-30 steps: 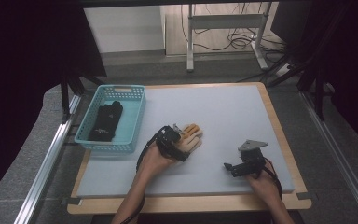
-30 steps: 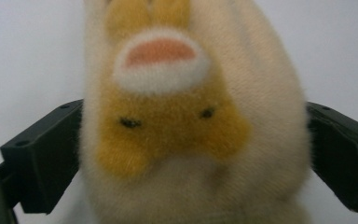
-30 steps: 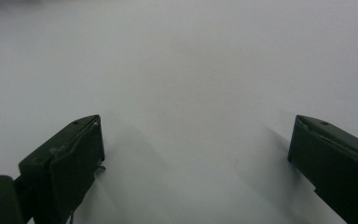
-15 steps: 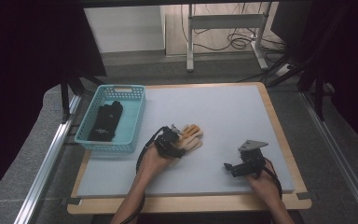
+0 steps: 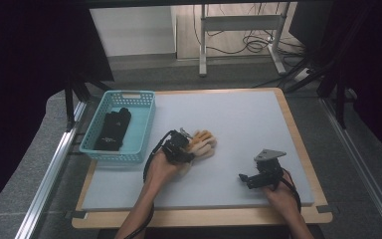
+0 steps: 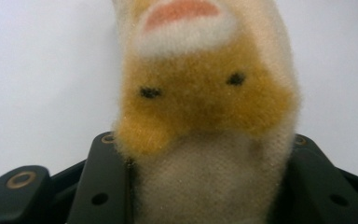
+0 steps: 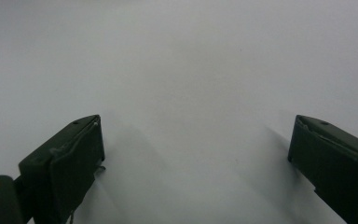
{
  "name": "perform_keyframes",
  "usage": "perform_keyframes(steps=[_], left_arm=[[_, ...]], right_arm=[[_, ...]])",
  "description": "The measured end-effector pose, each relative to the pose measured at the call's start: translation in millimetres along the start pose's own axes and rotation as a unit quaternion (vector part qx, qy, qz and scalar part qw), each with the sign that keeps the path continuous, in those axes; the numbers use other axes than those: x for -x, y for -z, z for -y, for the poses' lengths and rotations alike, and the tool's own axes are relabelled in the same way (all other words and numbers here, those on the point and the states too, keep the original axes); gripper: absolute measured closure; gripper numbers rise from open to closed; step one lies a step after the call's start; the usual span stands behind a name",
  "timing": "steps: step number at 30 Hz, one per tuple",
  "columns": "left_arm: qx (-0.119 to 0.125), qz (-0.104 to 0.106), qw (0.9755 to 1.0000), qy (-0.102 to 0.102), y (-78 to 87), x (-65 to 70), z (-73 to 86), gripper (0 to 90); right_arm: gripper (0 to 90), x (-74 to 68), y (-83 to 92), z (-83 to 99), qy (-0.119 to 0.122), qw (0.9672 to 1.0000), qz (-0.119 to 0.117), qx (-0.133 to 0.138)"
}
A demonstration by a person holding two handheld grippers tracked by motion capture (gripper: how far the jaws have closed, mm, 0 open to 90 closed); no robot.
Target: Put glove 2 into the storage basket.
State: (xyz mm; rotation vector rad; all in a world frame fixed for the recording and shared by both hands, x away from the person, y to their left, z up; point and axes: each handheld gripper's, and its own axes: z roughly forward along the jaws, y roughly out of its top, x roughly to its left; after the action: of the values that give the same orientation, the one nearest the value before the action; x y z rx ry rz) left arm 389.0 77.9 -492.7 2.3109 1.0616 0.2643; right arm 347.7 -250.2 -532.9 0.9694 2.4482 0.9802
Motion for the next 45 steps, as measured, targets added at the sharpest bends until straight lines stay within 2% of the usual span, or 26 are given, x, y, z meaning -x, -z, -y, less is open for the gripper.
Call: perform_keyframes(steps=[3,9,14,21,24,25,26,28,31,36,40,45], left_arm=[[0.006,-0.005,0.9999,0.009,13.6,-7.4,-6.3,55.3],[0.011,-0.033,0.9989,0.032,42.9,-28.9,-16.2,54.9],[0.017,-0.065,0.9962,0.056,67.5,-51.7,-18.2,54.6],[0.027,-0.111,0.9893,0.091,100.3,-86.5,-11.3,54.2],[0.030,-0.129,0.9848,0.113,112.7,-103.5,-5.2,54.1],[0.032,-0.135,0.9825,0.125,117.1,-110.7,-2.0,54.0],[0.031,-0.139,0.9815,0.129,119.6,-115.4,0.1,53.9],[0.031,-0.149,0.9776,0.145,124.5,-126.8,6.1,53.9],[0.023,-0.163,0.9721,0.167,126.4,-143.5,16.3,53.8],[0.005,-0.172,0.9658,0.193,117.2,-162.9,29.2,53.7],[-0.005,-0.171,0.9637,0.205,105.1,-173.6,35.0,53.5],[-0.023,-0.170,0.9626,0.210,86.1,-183.3,36.8,53.1]], right_arm=[[3.3,0.0,0.0,0.0,0.000,1.0000,0.000,0.000],[3.3,0.0,0.1,0.0,0.000,1.0000,0.000,0.000],[3.2,0.1,0.0,0.0,0.001,1.0000,0.000,0.000],[3.3,0.1,0.0,0.0,0.000,1.0000,0.000,0.000],[3.3,0.1,0.0,0.0,0.000,1.0000,0.000,0.000],[3.3,0.2,0.0,0.0,0.000,1.0000,0.000,0.001],[3.3,0.2,0.0,0.0,0.000,1.0000,0.000,0.001],[3.2,0.2,0.0,0.0,0.000,1.0000,0.000,0.000],[3.3,0.1,0.0,0.0,0.000,1.0000,0.000,0.000],[3.3,0.3,0.0,0.0,0.001,1.0000,0.000,0.000],[3.3,0.3,0.0,0.0,0.001,1.0000,0.000,0.000],[3.3,0.3,0.0,0.0,0.001,1.0000,0.000,0.000]])
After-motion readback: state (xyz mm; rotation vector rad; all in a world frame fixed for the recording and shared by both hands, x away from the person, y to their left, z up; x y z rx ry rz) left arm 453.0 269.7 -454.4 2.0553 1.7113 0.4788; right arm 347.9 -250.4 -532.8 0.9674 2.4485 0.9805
